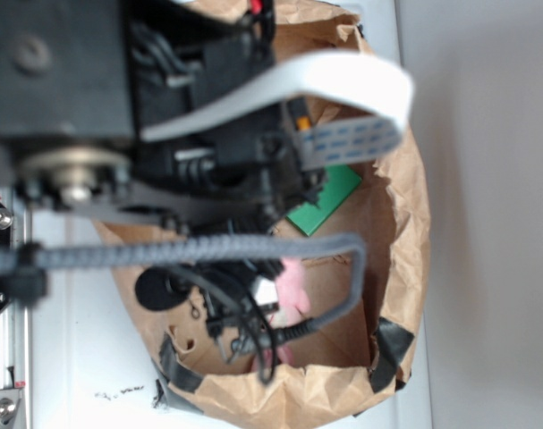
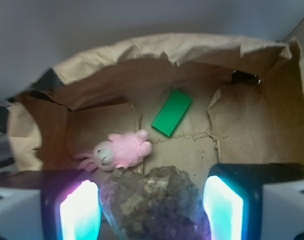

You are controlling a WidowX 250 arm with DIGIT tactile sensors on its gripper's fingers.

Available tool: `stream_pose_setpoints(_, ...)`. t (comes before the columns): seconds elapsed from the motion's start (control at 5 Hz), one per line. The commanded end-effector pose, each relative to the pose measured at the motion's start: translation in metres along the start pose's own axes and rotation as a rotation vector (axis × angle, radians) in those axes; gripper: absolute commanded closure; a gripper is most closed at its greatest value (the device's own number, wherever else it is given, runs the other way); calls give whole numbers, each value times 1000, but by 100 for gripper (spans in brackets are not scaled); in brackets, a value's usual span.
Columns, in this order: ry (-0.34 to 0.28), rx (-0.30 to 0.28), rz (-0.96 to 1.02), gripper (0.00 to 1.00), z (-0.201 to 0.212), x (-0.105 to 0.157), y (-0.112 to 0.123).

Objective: Grab the rock.

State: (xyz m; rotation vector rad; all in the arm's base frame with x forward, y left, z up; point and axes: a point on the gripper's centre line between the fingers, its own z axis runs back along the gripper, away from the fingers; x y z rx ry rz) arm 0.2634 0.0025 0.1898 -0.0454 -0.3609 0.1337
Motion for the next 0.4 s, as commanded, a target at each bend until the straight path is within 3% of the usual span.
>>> stream_pose_setpoints(0.0, -45, 10, 17, 100, -3, 0, 11)
stream_pose_setpoints(0.2, -73, 11, 20, 100, -7, -1, 11)
